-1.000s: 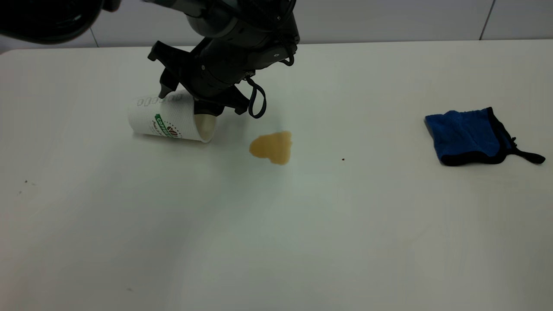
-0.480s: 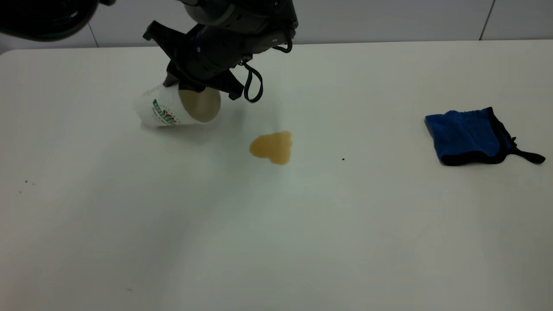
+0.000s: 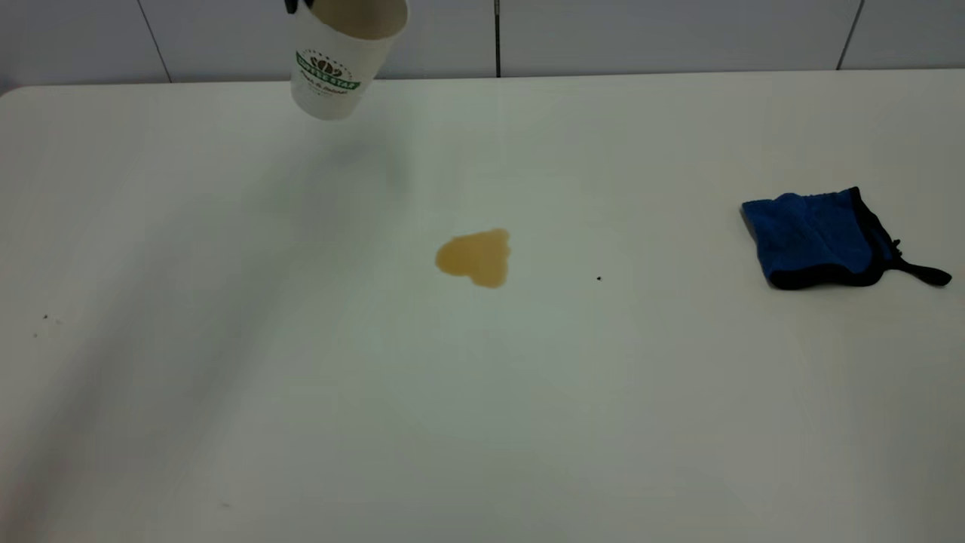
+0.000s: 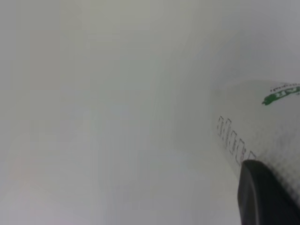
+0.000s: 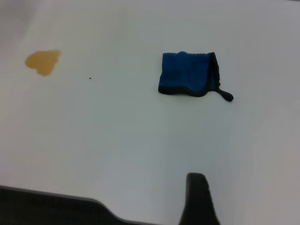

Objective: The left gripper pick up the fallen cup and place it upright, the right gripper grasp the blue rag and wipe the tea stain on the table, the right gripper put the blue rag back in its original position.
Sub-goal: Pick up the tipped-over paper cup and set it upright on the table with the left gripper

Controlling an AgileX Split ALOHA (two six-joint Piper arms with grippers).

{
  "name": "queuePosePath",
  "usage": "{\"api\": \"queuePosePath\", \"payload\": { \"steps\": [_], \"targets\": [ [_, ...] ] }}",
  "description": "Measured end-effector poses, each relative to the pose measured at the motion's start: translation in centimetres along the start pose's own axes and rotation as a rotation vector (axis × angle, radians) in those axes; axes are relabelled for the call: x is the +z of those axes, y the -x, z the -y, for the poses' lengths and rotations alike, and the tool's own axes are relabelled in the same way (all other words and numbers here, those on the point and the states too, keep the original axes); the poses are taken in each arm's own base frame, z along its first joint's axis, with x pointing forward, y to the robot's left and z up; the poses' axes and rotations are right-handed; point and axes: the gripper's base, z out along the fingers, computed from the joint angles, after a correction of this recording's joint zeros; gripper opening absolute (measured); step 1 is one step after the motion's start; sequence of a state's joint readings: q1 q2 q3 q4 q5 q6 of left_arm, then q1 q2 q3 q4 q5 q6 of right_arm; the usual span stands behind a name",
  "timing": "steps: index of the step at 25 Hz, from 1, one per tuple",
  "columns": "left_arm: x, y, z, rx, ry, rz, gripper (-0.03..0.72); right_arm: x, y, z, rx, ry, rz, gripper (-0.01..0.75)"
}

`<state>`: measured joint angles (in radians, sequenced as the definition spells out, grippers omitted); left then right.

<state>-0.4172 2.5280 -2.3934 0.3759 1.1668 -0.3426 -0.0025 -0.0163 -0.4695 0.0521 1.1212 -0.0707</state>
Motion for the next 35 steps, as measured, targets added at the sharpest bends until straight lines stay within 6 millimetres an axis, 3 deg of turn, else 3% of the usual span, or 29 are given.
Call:
{"api": "queuePosePath", "payload": {
  "steps": [6,12,17,21,27,35],
  "targets": [
    [2.2,0.3,-4.9,0.003,-0.252,-0.093,0.009,0.0,0.0,0.0,0.000,0.000,0.000,0.572],
    [4.8,0.0,-7.5,-0.060,-0.397,-0.144,0.010,0.0,0.0,0.0,0.000,0.000,0.000,0.572],
    [8.6,-1.1,-7.0,-0.072,-0.407,-0.221,0.016,0.0,0.0,0.0,0.000,0.000,0.000,0.572],
    [10.5,-1.8,-6.1,-0.081,-0.434,-0.258,0.023,0.0,0.0,0.0,0.000,0.000,0.000,0.572],
    [11.3,-1.8,-5.3,-0.093,-0.487,-0.248,0.039,0.0,0.0,0.0,0.000,0.000,0.000,0.572],
    [11.2,-1.5,-5.0,-0.081,-0.530,-0.212,0.130,0.0,0.0,0.0,0.000,0.000,0.000,0.572]
  ]
}}
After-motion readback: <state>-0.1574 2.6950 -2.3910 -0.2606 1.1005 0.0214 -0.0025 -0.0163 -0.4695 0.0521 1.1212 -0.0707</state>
